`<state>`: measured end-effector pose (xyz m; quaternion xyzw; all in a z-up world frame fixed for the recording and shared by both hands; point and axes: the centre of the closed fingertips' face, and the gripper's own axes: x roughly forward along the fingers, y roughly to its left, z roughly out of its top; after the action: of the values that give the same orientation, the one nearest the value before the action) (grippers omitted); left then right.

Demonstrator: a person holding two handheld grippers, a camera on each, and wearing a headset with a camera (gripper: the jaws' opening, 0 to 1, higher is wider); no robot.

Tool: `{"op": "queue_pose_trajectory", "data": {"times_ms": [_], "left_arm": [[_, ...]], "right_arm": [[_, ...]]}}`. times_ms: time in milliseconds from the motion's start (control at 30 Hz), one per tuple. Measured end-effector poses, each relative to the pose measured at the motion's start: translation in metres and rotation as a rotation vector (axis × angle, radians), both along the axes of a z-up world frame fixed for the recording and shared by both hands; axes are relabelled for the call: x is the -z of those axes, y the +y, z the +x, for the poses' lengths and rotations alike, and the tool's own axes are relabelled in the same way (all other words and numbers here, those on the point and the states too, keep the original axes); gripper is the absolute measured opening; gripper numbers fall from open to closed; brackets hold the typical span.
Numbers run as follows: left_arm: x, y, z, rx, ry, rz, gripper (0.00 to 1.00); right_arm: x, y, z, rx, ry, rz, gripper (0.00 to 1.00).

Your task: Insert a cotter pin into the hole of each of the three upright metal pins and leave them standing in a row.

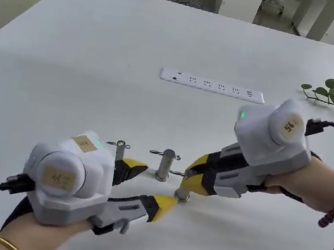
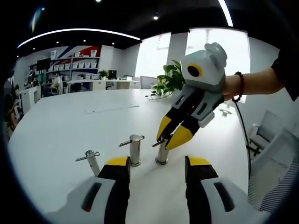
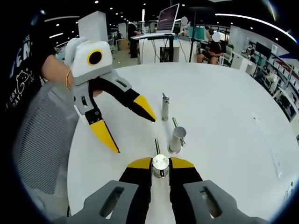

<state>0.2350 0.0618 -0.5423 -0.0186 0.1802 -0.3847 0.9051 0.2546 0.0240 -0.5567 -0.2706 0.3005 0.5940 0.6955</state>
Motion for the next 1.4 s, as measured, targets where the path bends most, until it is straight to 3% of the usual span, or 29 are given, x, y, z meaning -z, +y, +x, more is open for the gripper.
{"op": "queue_pose_trajectory", "data": {"times_ms": [433, 567, 867, 1267, 1400], "left_arm": [[-0.007, 0.002, -0.001, -0.014, -0.009, -0.018, 0.54], [-0.006, 0.003, -0.003, 0.002, -0.034, 0.017, 0.57], [-0.004, 0.004, -0.008, 0.007, -0.012, 0.017, 0.63], [-0.011, 0.004, -0.016, 0.042, -0.041, 0.036, 0.64], [-0.013, 0.005, -0.018, 0.055, -0.056, 0.064, 0.64]], "right_arm": [[0.002, -0.01, 0.006, 0.004, -0.009, -0.027, 0.08], [0.0, -0.012, 0.011, 0.014, -0.012, -0.023, 0.08], [0.004, -0.019, 0.019, 0.018, -0.01, -0.034, 0.08], [0.006, -0.024, 0.028, 0.028, 0.001, -0.041, 0.08], [0.006, -0.023, 0.03, 0.03, 0.006, -0.036, 0.08]]}}
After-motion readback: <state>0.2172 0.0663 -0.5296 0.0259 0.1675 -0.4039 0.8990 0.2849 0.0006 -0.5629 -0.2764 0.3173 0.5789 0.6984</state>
